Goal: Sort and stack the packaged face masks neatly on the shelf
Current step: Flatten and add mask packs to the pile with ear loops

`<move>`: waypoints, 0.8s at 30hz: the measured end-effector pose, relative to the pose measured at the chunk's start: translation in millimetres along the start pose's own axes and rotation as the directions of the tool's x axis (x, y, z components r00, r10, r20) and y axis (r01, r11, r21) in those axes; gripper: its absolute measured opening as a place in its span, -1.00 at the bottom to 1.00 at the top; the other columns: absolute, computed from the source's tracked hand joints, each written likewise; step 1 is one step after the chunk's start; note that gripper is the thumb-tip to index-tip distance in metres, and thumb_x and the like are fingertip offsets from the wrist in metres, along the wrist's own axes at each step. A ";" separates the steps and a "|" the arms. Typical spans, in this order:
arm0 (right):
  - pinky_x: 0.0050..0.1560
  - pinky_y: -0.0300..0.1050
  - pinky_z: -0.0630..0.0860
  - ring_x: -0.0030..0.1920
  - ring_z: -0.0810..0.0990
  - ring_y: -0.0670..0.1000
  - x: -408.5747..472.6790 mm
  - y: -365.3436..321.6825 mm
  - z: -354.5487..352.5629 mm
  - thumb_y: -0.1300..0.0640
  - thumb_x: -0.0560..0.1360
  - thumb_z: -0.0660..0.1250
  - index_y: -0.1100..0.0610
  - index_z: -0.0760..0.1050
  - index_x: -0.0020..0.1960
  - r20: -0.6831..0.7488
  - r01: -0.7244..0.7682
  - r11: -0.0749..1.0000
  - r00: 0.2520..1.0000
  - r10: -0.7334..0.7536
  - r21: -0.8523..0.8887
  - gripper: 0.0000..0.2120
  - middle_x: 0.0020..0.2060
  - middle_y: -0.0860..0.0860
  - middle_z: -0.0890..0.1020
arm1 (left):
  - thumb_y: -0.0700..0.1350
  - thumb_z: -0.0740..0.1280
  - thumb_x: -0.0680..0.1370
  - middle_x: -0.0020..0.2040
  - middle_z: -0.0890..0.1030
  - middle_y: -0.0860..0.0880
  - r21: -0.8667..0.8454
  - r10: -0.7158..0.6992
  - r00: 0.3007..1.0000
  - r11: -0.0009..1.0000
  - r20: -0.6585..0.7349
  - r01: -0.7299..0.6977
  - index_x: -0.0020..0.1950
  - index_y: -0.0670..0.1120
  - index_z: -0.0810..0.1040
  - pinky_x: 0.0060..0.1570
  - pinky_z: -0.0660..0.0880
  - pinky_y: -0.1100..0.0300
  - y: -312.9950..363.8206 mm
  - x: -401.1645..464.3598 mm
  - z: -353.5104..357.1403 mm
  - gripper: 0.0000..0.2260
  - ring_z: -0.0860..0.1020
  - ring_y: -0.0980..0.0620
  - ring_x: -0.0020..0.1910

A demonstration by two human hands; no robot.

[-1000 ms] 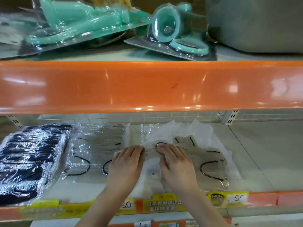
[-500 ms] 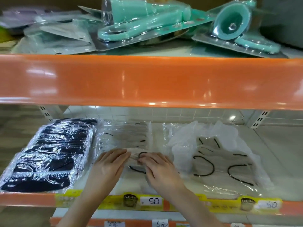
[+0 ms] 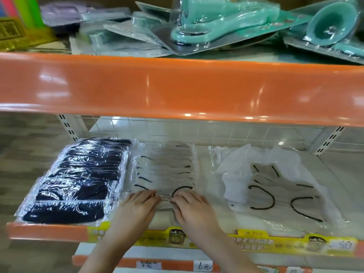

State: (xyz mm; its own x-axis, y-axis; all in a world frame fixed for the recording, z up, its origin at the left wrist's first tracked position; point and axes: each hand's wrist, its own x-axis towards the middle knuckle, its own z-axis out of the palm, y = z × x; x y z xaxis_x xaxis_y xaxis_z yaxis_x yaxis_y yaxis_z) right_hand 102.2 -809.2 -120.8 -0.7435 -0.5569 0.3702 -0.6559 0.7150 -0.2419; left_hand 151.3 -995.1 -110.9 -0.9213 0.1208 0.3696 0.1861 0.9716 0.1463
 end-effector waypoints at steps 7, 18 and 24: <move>-0.13 -0.15 0.54 -0.06 0.61 -0.04 -3.1 -13.3 -0.3 -0.04 0.44 0.11 -0.03 0.62 -0.09 0.046 -0.059 0.995 0.997 0.063 -0.085 -0.69 -0.10 -0.13 0.61 | 0.21 0.03 0.56 0.08 0.66 -0.09 0.091 -0.147 0.961 0.987 0.235 0.128 0.03 -0.14 0.68 0.04 0.45 0.07 9.8 -8.7 9.6 -0.44 0.65 -0.05 0.01; 0.15 -0.06 0.53 0.16 0.57 0.02 -3.6 -19.1 4.1 -0.06 0.41 0.08 0.05 0.61 0.10 0.120 -0.104 0.989 0.986 0.116 -0.101 -0.56 0.13 0.00 0.61 | 0.11 -0.24 0.66 0.11 0.61 -0.29 0.092 -0.298 0.932 0.954 0.206 0.285 0.08 -0.17 0.66 -0.11 0.59 -0.15 36.6 -2.4 19.6 -0.31 0.61 -0.29 0.06; 0.19 -0.06 0.51 0.18 0.56 0.00 -3.1 -18.9 1.6 -0.06 0.45 0.09 0.03 0.61 0.11 0.107 -0.139 0.988 0.984 0.145 -0.060 -0.59 0.14 -0.03 0.61 | 0.17 -0.23 0.65 0.11 0.62 -0.28 0.125 -0.352 0.915 0.935 0.199 0.332 0.07 -0.17 0.66 -0.08 0.57 -0.19 35.9 3.0 24.5 -0.28 0.61 -0.30 0.06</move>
State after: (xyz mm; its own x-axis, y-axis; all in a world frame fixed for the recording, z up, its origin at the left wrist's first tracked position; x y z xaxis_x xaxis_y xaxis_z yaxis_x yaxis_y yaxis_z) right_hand 116.7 -821.6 -118.8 -0.8405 -0.4890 0.2333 -0.5368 0.8097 -0.2370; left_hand 146.8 -954.9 -127.0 -0.9761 -0.1908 0.1040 -0.1750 0.9739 0.1446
